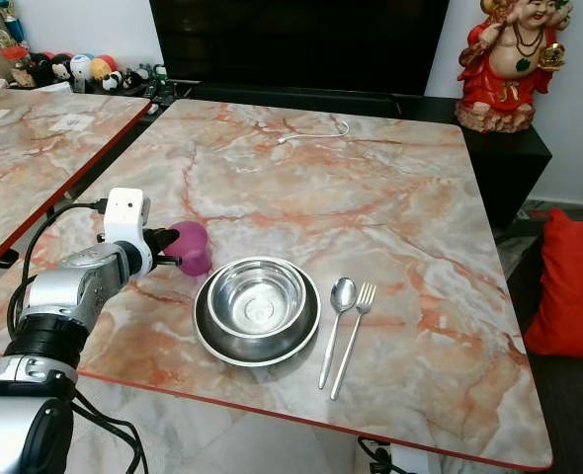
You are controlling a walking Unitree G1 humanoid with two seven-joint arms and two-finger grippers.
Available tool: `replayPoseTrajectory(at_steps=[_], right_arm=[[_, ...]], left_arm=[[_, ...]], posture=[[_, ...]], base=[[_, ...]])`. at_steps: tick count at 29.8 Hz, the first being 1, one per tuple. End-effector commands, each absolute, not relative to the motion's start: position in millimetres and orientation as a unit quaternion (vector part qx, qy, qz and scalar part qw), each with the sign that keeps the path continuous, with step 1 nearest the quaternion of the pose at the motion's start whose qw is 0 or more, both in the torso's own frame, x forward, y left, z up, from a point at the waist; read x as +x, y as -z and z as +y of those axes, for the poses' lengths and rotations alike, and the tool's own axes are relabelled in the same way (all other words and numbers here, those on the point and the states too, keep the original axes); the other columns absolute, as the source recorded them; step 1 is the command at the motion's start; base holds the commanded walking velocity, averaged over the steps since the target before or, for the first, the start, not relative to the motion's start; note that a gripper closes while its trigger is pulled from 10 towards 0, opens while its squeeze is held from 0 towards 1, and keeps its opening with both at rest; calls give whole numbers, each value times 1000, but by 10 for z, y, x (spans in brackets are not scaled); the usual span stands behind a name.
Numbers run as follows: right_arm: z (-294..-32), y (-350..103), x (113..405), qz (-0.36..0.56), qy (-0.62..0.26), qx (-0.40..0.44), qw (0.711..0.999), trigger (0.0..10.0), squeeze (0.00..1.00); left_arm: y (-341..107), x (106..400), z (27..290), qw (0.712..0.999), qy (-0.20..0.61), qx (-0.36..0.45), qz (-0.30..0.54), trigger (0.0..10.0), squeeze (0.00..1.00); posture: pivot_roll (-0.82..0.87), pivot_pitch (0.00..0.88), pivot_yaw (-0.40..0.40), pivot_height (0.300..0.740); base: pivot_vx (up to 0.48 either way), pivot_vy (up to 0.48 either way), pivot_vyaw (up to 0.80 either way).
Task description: Setting the table
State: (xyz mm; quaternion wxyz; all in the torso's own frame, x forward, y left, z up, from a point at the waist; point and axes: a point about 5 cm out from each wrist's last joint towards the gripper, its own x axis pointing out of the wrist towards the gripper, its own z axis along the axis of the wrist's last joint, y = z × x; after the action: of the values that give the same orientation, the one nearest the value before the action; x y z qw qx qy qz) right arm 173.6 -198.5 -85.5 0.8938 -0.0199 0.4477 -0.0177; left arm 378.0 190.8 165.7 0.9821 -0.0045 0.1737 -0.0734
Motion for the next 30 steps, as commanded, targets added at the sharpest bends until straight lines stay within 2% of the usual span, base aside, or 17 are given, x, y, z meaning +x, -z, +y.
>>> replayPoseTrajectory(at_steps=[1,8,9,10,11,30], right_arm=[[-1991,871,1701,453,22,-16,891,10000,0],[-1996,869,1703,453,21,-16,891,10000,0],[-1997,869,1703,453,21,-16,891,10000,0],[-1998,869,1703,453,21,-17,891,10000,0],[-2000,869,1702,453,21,-17,891,10000,0],[-2005,865,1708,452,20,-16,892,10000,0]], left_arm=[[-1698,3792,1907,982,71,-11,173,10000,0],[-1705,3784,1933,982,68,-15,176,10000,0],[-1707,3783,1931,982,69,-15,176,10000,55],[-1711,3782,1930,982,69,-16,176,10000,404],[-1715,3781,1929,982,70,-16,176,10000,694],[-1803,3795,1893,984,74,-29,157,10000,675]], posture=[[57,0,-2,740],[60,0,-5,740],[62,0,-6,740],[62,0,-6,740],[62,0,-6,740],[67,0,-11,740]], base=[[0,0,0],[0,0,0],[0,0,0],[0,0,0],[0,0,0],[0,0,0]])
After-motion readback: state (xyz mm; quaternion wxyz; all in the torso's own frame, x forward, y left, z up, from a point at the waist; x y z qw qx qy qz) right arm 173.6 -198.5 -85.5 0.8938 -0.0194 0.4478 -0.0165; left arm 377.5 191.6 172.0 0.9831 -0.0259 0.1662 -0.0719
